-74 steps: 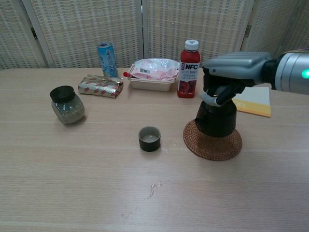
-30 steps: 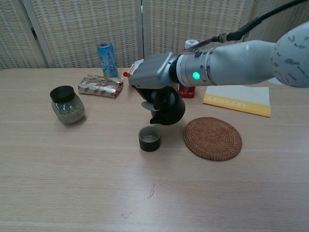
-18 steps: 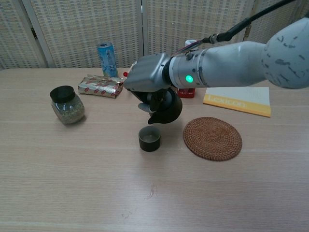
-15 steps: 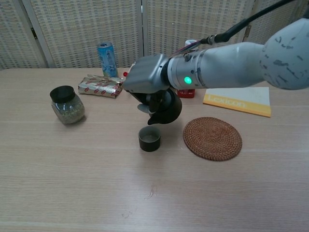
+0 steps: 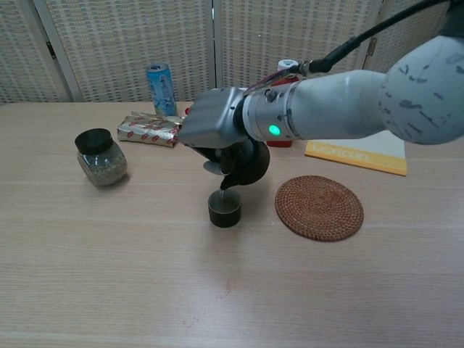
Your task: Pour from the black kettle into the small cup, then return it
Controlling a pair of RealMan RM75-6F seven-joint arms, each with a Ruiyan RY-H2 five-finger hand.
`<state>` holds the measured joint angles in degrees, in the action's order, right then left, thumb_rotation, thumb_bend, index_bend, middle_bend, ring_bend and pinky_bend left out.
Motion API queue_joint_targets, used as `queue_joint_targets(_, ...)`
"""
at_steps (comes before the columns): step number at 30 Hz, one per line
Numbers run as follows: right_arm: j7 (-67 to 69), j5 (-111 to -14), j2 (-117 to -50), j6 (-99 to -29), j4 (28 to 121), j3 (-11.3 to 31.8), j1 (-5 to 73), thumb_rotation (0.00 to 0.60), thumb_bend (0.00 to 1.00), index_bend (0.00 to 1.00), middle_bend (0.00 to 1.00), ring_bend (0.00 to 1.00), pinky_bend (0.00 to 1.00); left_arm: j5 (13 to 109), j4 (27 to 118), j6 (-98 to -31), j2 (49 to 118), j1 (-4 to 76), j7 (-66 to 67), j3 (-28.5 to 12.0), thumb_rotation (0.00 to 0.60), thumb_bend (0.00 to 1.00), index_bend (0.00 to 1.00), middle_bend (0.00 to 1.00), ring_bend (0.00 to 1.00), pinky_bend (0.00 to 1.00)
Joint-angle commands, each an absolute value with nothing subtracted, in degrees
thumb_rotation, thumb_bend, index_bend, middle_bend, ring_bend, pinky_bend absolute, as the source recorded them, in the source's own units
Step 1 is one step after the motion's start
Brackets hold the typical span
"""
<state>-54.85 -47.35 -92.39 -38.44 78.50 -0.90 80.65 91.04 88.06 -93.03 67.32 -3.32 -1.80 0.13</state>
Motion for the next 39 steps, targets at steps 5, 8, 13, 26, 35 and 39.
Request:
queue_joint_targets(5,-56.7,-46.3,-92.7,-39.5,78.9,-2.0,81.7,0.426,0.61,1.00,1.00,0.93,0.50,90.9,88.1,-93.2,67.3,-3.4,-1.8,0.2,0.600,0.25,0.17,0.00,0.06,0.00)
queue_joint_targets(8,-57.2,-45.9,-92.7,-39.9,78.9,-2.3,82.0,0.427,0.61,1.00,1.00,0.94,0.50,90.9,88.1,-93.2,67.3,-3.4,-1.8,0.2,0.600,0.25,0.17,0.00,0.06,0.00)
queue_joint_targets(13,-58.0,-45.4,-92.6,-40.7,79.3,-2.8,82.3,0.427,0.61,1.00,1.00,0.94,0.50,90.9,88.1,-93.2,67.2,-3.4,-1.8,0.3,0.600,0.25,0.17,0.00,0.06,0.00)
queue_joint_targets(26,-60.8,-44.4,-93.0,-42.2,80.1,-4.0,83.2,0.426,0.60,1.00,1.00,0.94,0.50,90.8,88.1,-93.5,67.1,-3.6,-1.6,0.4,0.600,0.25,0.17,0.00,0.06,0.00)
queue_joint_targets(35,-62.6,-44.0,-93.5,-43.0,80.4,-4.9,83.7,0.427,0.60,1.00,1.00,0.95,0.50,90.8,88.0,-93.5,67.2,-3.6,-1.6,0.5,0.600,0.25,0.17,0.00,0.06,0.00)
queue_joint_targets(39,-63.3,-43.8,-93.8,-43.3,80.4,-5.1,83.8,0.427,0.60,1.00,1.00,0.95,0.50,90.6,88.0,-93.6,67.1,-3.7,-1.7,0.6,0.600,0.25,0.17,0.00,0.06,0.00)
